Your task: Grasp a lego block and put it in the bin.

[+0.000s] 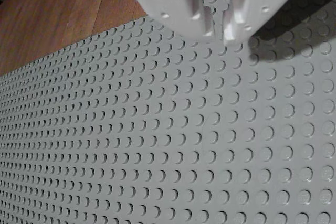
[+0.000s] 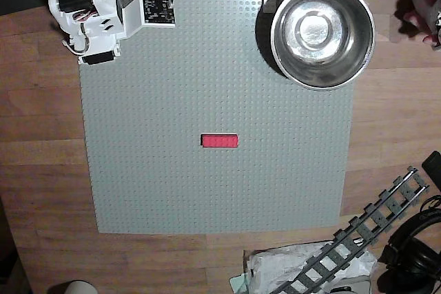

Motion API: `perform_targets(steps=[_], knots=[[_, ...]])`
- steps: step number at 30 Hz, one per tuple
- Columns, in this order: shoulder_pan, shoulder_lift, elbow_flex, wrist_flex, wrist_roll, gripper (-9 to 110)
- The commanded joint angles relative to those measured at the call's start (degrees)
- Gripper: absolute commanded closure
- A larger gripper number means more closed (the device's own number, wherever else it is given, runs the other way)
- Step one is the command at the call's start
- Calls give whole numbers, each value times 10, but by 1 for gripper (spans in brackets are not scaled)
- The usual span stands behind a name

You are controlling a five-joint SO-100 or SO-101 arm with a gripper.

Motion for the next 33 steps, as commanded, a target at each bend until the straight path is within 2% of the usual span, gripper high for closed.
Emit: perform_targets(steps=[1, 19, 29, 33], knots=[[7, 10, -7, 5, 5, 102], [26, 10, -5, -67, 5, 102], [59, 4, -96, -105, 5, 102], [63, -67, -156, -128, 5, 101]])
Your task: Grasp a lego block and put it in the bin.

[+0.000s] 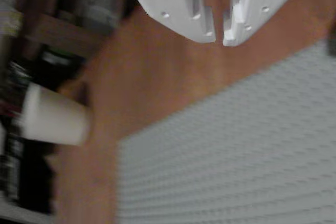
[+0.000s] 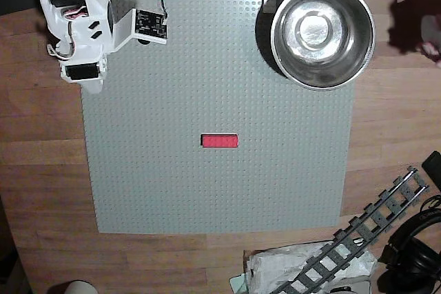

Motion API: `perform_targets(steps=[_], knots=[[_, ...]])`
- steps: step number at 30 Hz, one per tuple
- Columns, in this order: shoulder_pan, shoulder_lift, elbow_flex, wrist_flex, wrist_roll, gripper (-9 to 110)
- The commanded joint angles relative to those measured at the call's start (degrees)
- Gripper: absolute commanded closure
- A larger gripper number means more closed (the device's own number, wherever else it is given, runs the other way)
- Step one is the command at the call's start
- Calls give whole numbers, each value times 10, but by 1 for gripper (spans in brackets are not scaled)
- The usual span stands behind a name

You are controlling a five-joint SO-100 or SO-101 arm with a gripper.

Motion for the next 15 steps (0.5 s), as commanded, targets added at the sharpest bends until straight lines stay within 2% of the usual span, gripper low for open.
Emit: perform_targets(steps=[1, 15], knots=[[7, -83, -71, -25, 5, 101], [40, -442, -313, -131, -3, 102]])
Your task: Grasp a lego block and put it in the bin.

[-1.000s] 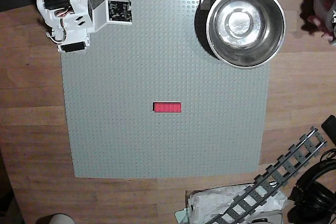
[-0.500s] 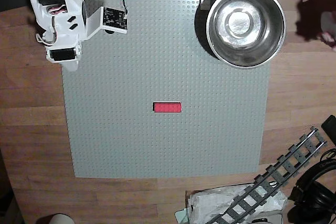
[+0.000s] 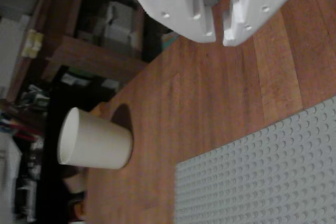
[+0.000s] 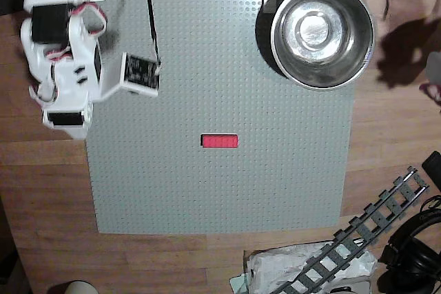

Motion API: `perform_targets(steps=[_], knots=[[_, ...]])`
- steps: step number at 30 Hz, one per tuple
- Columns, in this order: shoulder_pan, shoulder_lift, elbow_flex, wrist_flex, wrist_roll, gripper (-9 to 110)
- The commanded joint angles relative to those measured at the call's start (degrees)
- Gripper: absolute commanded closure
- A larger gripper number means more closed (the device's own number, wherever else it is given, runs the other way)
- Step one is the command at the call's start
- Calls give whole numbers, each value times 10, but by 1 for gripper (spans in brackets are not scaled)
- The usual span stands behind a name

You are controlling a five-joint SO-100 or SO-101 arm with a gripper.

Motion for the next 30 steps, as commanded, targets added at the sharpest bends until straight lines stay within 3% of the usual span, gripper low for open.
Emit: perform_targets(steps=[1, 11, 30], knots=[[6, -87, -61, -29, -3, 102], [-42, -415, -291, -48, -43, 102], [-205, -592, -424, -45, -41, 102]])
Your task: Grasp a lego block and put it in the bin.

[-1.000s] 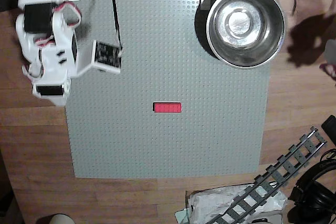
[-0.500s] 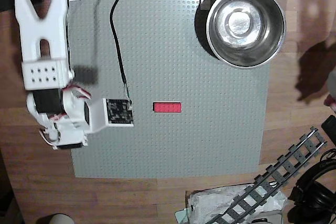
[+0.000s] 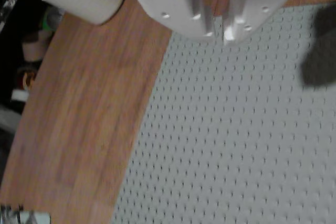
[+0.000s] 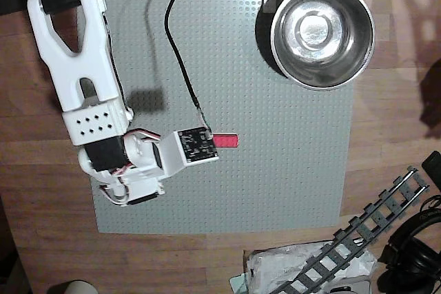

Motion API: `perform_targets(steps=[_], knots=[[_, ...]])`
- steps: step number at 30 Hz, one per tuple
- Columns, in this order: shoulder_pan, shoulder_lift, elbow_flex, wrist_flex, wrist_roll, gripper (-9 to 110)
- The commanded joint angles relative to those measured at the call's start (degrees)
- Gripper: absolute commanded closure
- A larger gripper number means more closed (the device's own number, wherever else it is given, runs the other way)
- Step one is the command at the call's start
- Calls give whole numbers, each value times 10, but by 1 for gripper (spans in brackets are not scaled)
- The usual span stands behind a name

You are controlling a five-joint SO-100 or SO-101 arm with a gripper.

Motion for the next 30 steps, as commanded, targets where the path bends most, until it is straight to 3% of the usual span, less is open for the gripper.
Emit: perform_targets(steps=[1, 7, 30], knots=[[-36, -32, -57, 3, 4, 102], [-88, -154, -220, 94, 4, 102], [-79, -186, -279, 97, -7, 102]])
